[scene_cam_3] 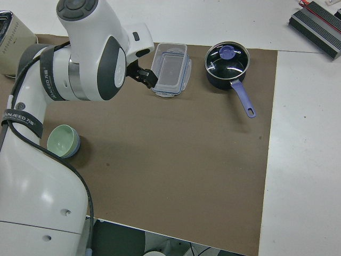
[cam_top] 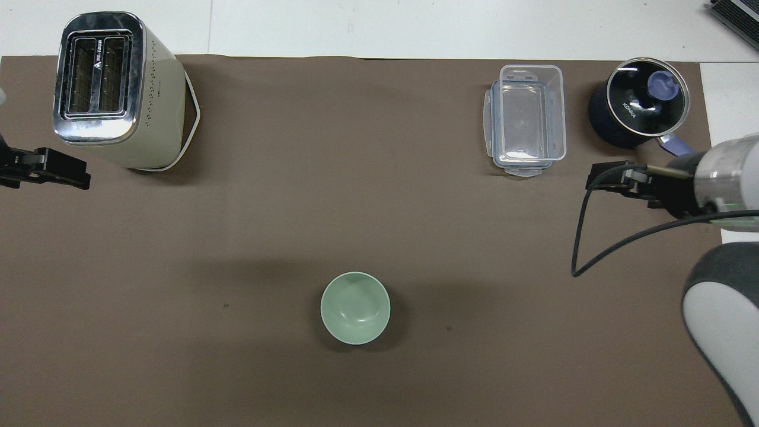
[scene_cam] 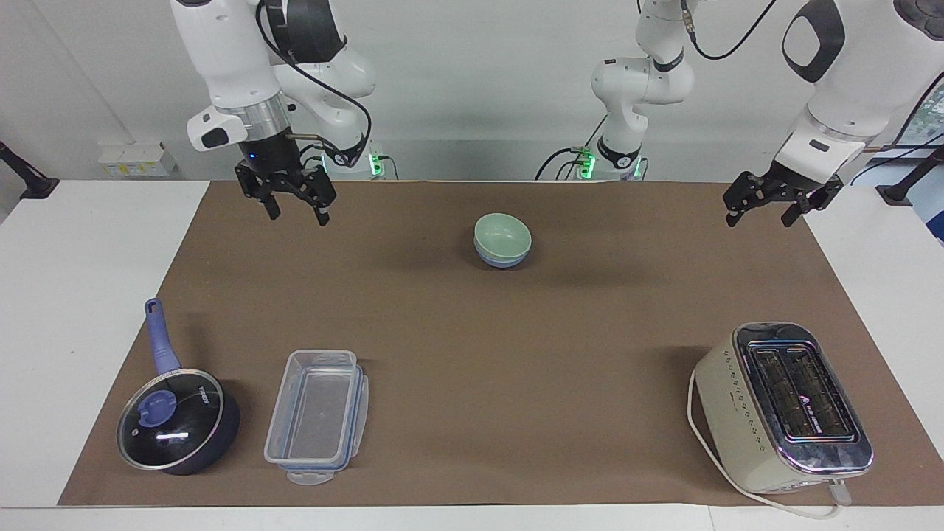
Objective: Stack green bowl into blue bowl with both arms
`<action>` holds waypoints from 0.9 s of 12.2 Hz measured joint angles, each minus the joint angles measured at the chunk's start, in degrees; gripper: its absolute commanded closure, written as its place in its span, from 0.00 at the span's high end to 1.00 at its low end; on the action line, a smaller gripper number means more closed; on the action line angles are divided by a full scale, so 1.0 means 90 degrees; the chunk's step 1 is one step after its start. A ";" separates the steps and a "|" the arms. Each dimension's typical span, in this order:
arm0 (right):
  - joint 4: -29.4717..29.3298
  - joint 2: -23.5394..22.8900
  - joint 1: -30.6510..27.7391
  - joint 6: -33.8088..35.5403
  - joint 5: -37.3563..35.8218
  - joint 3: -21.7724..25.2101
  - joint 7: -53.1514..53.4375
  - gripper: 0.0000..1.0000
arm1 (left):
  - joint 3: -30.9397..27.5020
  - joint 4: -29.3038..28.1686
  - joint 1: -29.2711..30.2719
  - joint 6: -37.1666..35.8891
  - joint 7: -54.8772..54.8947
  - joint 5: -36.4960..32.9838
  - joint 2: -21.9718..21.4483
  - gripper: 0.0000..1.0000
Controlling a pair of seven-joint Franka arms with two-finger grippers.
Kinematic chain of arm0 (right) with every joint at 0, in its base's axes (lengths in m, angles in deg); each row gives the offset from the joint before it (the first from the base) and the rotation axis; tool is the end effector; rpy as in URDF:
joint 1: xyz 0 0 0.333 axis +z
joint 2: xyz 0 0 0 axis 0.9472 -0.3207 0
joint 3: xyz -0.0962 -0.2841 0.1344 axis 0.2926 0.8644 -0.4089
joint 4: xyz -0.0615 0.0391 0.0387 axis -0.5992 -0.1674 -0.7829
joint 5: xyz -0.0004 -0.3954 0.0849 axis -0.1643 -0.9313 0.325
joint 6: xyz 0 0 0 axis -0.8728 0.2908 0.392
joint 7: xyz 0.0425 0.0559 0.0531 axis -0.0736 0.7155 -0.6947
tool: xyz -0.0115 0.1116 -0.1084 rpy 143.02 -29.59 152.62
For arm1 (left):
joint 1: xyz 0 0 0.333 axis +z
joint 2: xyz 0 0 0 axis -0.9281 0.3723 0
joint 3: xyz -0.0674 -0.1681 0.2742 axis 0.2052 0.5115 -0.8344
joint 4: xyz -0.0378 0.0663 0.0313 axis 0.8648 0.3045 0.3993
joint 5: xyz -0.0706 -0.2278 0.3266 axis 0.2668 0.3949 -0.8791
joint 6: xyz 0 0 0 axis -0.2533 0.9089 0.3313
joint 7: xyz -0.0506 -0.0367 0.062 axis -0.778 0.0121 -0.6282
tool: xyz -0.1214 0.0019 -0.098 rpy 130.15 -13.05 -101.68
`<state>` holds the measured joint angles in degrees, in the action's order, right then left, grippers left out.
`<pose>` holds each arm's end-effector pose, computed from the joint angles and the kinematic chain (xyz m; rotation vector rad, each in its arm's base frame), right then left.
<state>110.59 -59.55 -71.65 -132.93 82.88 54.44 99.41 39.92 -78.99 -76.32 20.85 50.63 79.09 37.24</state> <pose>0.5587 0.0494 0.5800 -3.0329 0.4226 -0.2480 0.5876 -0.0192 0.5762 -3.1326 0.1201 0.0097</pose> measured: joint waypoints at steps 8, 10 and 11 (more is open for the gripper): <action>-0.1821 -0.0765 -0.0324 0.1769 -0.0452 -0.0006 -0.0591 1.00 | 0.0000 0.0000 0.0000 0.0000 0.0000 0.0000 0.0000 1.00; -0.1874 -0.0793 -0.0319 0.1926 -0.0452 -0.0034 -0.0602 1.00 | 0.0000 0.0000 0.0000 0.0000 0.0000 0.0000 0.0000 1.00; -0.1879 -0.0791 -0.0317 0.2003 -0.0452 -0.0042 -0.0619 1.00 | 0.0000 0.0000 0.0000 0.0000 0.0000 0.0000 0.0000 1.00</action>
<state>93.68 -66.67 -74.50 -114.90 78.82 54.06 93.84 39.92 -78.99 -76.32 20.85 50.63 79.09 37.24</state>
